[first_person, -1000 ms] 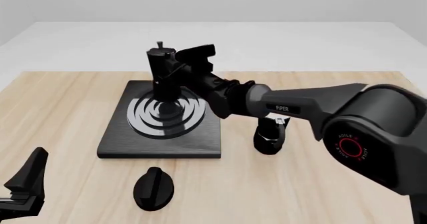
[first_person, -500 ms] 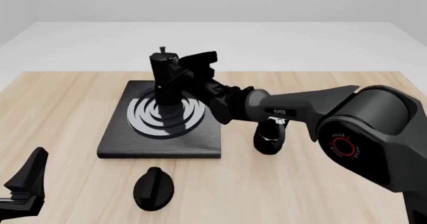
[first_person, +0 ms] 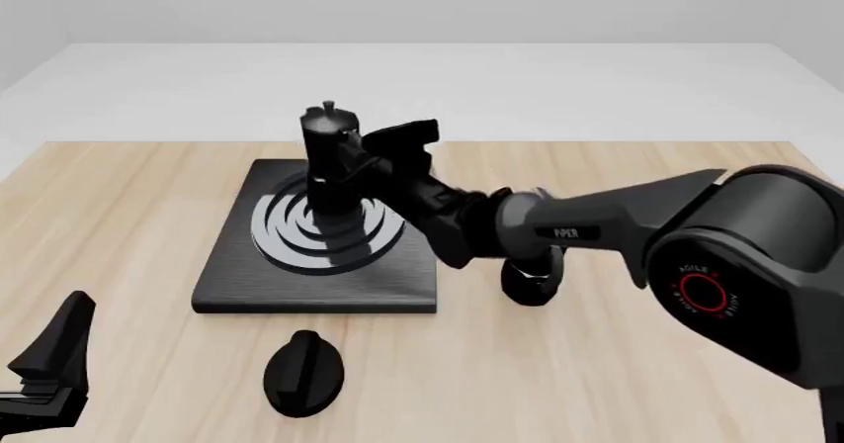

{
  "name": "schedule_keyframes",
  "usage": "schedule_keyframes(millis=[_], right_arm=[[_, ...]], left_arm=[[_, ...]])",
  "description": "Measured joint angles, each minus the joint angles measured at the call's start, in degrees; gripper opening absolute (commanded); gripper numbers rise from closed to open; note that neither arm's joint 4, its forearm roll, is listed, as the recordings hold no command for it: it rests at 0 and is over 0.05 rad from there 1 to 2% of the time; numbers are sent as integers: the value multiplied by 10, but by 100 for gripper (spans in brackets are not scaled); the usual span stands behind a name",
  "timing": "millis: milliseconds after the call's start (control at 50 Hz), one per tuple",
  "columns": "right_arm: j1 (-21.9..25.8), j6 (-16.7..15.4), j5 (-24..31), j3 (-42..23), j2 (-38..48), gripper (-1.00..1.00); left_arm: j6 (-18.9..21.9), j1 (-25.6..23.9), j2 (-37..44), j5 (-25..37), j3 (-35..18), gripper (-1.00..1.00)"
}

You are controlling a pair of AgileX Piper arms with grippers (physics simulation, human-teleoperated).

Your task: Put the right moka pot on the stove.

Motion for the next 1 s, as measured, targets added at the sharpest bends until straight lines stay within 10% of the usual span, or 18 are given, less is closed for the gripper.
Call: schedule_keyframes(millis=[340,360,1000], right_arm=[[6,-12,-11,28,-8,-100],[6,-13,-11,28,-9,100],[12,-33,5,52,-26,100]], left_arm=[[0,0,0,0,0,100],[0,0,0,0,0,100],[0,0,0,0,0,100]])
